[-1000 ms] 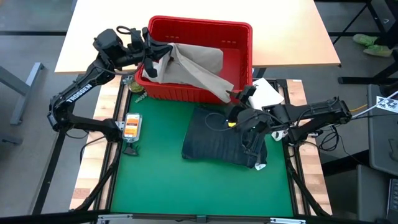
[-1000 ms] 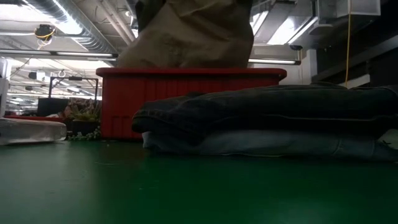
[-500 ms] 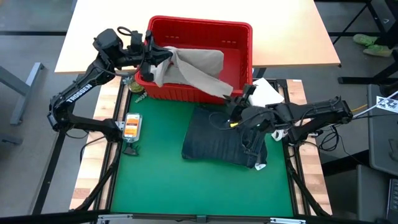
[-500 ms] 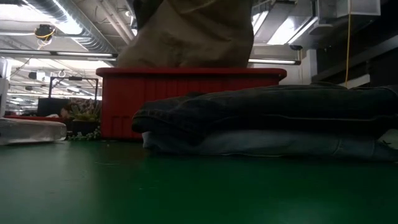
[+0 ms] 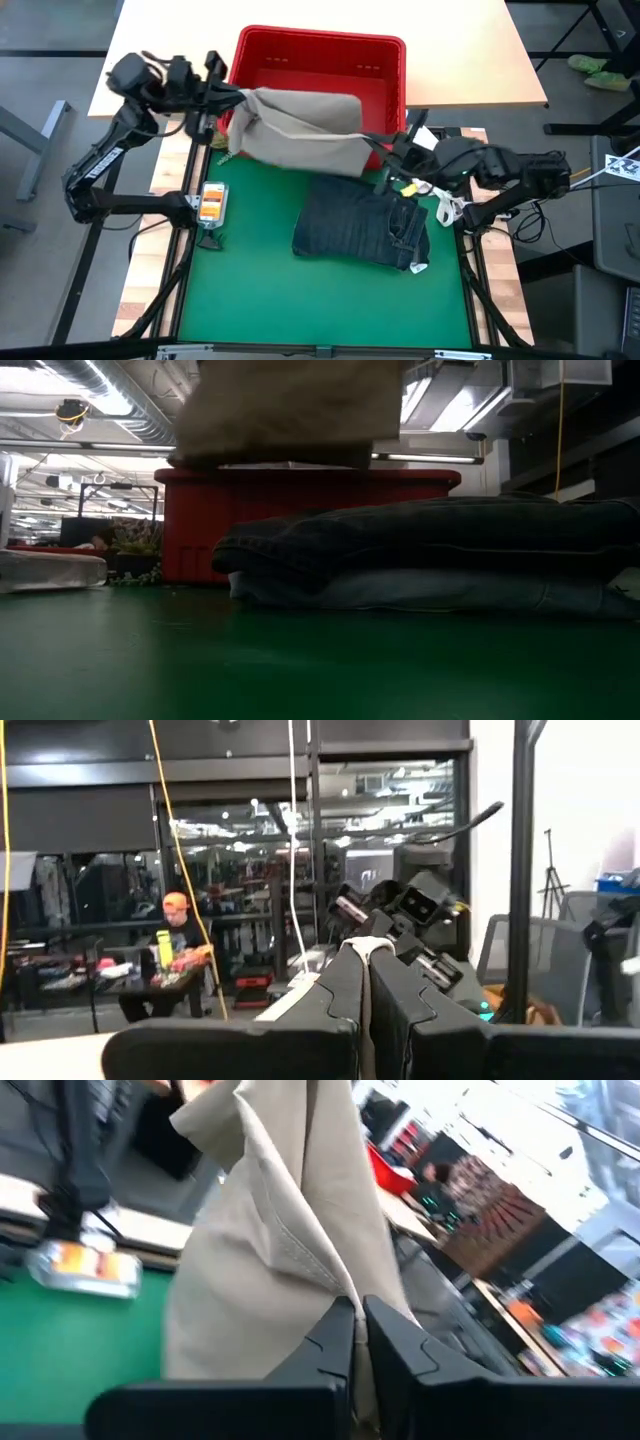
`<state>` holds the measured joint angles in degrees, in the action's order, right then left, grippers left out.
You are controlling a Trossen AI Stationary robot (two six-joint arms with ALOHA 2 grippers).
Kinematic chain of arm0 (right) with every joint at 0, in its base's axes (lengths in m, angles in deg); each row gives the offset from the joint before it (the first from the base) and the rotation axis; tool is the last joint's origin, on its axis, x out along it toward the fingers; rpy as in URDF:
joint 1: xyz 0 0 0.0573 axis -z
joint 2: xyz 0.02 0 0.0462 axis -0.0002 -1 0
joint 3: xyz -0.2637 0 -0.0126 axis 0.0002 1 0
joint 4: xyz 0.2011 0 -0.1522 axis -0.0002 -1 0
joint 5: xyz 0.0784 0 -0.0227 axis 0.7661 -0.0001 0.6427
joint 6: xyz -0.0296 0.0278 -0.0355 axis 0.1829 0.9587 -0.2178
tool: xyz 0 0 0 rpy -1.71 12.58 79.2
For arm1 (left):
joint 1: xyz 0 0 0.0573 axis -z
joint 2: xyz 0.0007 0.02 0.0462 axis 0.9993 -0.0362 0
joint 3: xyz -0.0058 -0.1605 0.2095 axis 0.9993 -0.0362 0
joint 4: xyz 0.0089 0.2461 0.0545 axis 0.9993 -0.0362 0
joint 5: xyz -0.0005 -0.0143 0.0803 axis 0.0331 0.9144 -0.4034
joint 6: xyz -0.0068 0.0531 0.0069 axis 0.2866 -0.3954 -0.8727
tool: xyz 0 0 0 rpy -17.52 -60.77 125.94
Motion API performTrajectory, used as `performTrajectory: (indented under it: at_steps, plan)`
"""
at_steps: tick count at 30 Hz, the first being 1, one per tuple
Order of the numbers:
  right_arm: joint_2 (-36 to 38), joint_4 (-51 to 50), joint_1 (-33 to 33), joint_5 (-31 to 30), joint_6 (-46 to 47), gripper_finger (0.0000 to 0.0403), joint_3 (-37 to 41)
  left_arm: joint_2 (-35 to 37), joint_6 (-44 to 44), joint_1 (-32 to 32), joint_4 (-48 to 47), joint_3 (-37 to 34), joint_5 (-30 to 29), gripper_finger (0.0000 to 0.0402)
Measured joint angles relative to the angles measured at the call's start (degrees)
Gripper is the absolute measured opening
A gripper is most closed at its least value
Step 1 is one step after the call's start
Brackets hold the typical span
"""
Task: Fold Laundry from Bin
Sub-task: Fold the gray shorts
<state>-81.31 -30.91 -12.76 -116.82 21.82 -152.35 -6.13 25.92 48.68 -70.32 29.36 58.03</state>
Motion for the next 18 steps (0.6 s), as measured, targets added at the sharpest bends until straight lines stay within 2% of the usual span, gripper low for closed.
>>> performTrajectory:
  at_steps: [6, 11, 13, 18]
  plan:
    - [0.0, 0.2, 0.0, 9.9, 0.0, 0.0008, -3.5, 3.8, 5.6, 0.1, 0.0, 0.0, 3.2, 0.0]
    - [-0.2, -0.1, -0.4, 21.7, 4.2, 0.0013, -3.7, 6.0, 14.2, 0.1, -0.2, 0.0, 11.6, 0.0]
    - [-0.6, 0.0, -1.7, 23.5, 4.8, 0.0016, -3.7, 6.7, 17.7, 0.1, -0.6, 0.0, 16.1, 0.0]
    - [-0.9, -1.6, -6.7, 23.3, 4.8, 0.0006, -3.6, 8.2, 22.2, 1.1, -5.7, 0.0, 25.3, 0.0]
